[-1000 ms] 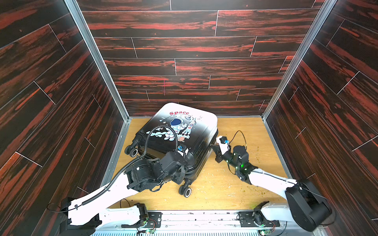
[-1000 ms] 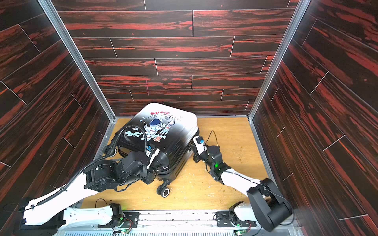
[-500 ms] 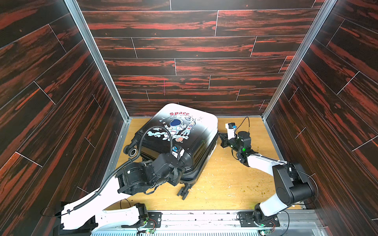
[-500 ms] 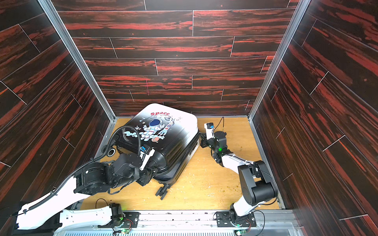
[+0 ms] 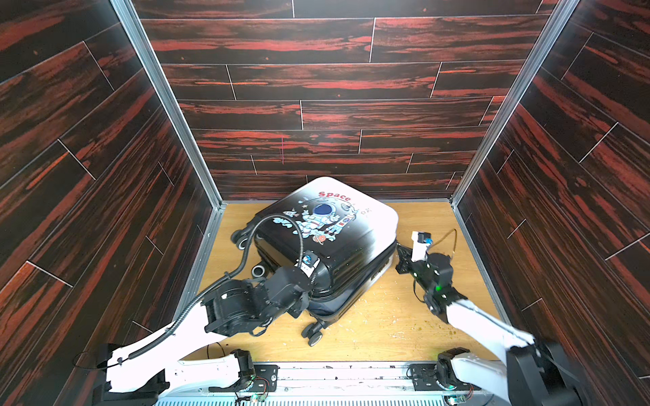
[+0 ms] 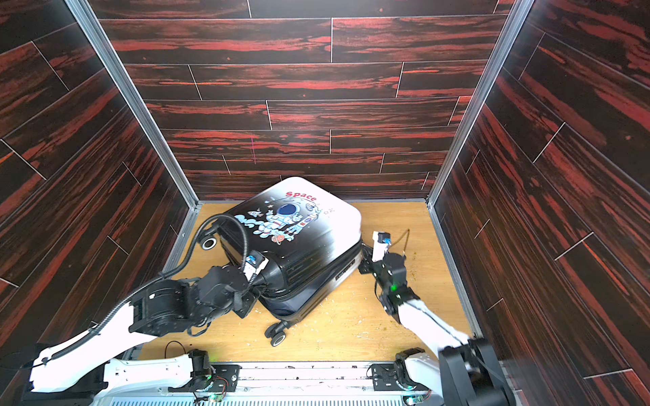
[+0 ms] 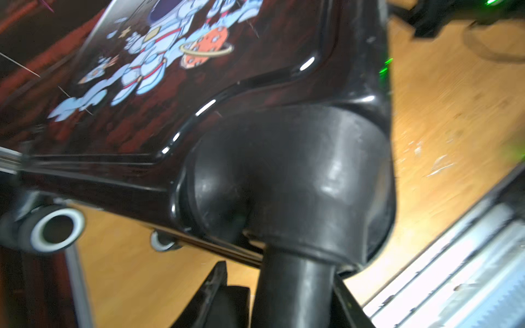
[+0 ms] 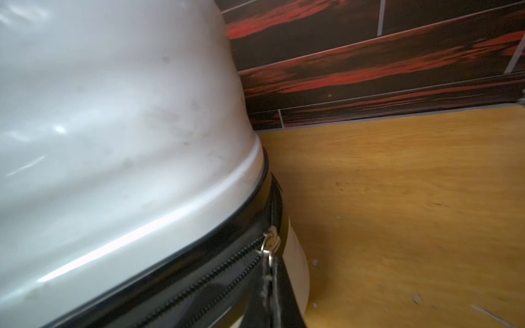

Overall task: Open the suitcase zippers
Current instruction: Adjust the suitcase at the center of the board.

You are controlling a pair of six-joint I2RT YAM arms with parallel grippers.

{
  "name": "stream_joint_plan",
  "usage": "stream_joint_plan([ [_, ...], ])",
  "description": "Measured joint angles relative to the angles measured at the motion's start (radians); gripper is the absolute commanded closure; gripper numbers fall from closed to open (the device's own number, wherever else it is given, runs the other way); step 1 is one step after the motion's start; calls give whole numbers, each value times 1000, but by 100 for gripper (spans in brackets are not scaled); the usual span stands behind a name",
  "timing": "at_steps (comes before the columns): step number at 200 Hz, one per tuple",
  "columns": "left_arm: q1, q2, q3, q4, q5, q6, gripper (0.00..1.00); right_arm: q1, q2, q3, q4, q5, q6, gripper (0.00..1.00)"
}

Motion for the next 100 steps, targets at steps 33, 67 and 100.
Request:
stream_joint_plan([
  [33,91,49,-63,13,-82,99,96,132,-177,-31,-142,127,28,100],
  [67,188,105,-115,22,-141,176,84,332,-286,-45,-262,255,75,100],
  [100,243,147,-115,42,-130,237,27,476,-275,-71,-288,373,150,100],
])
